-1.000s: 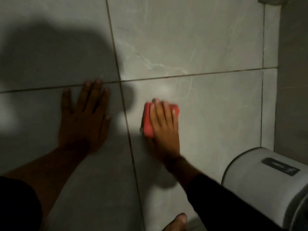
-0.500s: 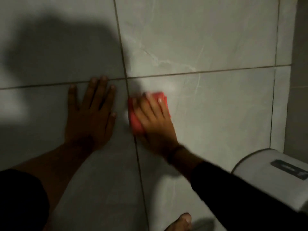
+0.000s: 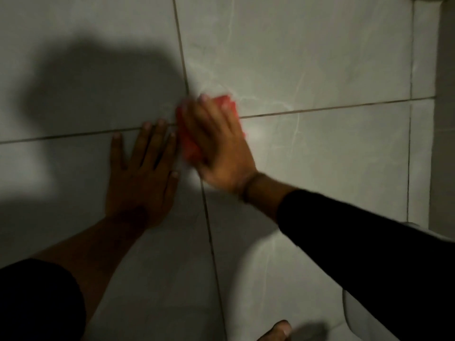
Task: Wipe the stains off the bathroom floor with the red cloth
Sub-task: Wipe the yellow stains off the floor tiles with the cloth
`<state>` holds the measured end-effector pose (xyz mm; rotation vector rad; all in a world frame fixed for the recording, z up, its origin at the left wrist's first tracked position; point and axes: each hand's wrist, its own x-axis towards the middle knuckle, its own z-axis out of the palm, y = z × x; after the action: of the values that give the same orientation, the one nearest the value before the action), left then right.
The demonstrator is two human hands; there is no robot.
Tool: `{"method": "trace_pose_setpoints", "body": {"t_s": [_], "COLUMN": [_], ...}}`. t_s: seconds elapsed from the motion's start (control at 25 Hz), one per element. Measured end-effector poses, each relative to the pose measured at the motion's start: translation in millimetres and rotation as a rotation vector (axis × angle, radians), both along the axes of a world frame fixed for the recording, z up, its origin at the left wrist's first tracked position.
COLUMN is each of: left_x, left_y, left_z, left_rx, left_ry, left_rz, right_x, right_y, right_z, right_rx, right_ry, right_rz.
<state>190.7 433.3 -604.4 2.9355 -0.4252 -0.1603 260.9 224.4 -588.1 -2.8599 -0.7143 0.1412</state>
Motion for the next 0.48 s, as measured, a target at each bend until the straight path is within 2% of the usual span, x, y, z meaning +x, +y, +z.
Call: {"method": "trace_pose_setpoints", "body": {"t_s": [0.08,0.12,0.16,0.24,0.28,0.32,0.36,0.4,0.48], "left_x": [-2,-4,-5,-7,-6,-4,-3,-2,-2], "left_y": [1,2,3,1,0,0,0,0,1], "left_z": [1,1,1,3,3,4,3,2,1], "left_rx": [0.015,0.022,0.026,0.027,0.029,0.03,0.024,0.015,0.014], "left_ry": [-0.01,-0.016,-0.015,0.004,0.014,0.018,0.018,0.015,0.026], "left_rz": [-0.005,-0.006,-0.007,-0.011,-0.012,-0.013,-0.012,-0.009,0.0], "right_x": [-35,-33,-20,24,44,48,34,6,-86], "right_y": [-42,-73,-101,-130,-117,-85,-46,-14,23], "right_z": [11,14,16,16,17,13,5,-1,2], "right_rx": [-0.104,-0.123,-0.116,-0.07,-0.037,-0.02,-0.003,0.045,0.132], "right_ry": [0.08,0.058,0.047,0.001,0.006,0.006,-0.033,-0.07,0.056], "right_rz": [0.225,0.228,0.091,-0.531,-0.811,-0.947,-0.904,-0.698,-0.134]}}
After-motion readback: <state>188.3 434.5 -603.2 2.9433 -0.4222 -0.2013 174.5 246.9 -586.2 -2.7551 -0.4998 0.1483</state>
